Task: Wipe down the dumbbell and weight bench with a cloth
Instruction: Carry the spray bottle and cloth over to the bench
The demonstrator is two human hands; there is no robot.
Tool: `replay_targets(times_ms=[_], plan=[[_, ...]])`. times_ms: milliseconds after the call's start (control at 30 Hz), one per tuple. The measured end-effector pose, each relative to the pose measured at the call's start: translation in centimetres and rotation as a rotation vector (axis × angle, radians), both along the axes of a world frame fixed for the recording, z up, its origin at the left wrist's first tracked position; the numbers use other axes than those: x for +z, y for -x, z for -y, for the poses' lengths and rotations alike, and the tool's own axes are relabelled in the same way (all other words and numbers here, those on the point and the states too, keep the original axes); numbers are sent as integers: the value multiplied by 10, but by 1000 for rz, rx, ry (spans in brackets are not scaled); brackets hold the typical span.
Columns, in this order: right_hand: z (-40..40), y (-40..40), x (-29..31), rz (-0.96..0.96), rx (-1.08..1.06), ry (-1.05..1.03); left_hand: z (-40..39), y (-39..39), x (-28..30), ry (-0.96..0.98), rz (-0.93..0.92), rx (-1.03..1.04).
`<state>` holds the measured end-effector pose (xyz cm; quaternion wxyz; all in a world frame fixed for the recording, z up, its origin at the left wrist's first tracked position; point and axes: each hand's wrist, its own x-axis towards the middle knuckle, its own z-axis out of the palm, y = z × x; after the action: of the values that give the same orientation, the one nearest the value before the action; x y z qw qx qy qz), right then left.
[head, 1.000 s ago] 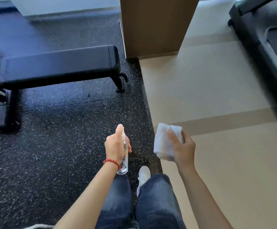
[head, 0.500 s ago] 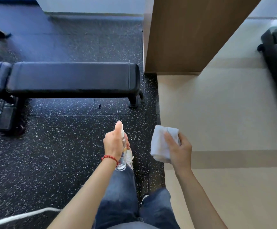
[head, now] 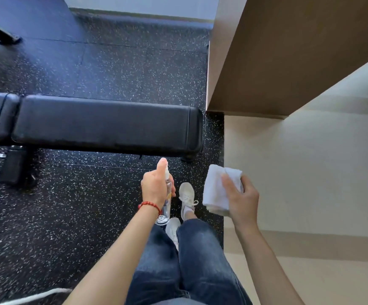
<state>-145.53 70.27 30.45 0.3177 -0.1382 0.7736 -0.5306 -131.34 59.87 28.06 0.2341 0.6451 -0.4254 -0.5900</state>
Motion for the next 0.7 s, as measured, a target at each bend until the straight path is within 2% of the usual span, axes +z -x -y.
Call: replay_targets(times_ms=[167,400,700], plan=[[57,28,-13,40,52,-11,44,24,-13,-12,34,43],[116,58,-23,40,108,-67,84,45,-29,-123,118,121],[170,54,-30,52,169,-119,127,30,-36,-158,131,252]])
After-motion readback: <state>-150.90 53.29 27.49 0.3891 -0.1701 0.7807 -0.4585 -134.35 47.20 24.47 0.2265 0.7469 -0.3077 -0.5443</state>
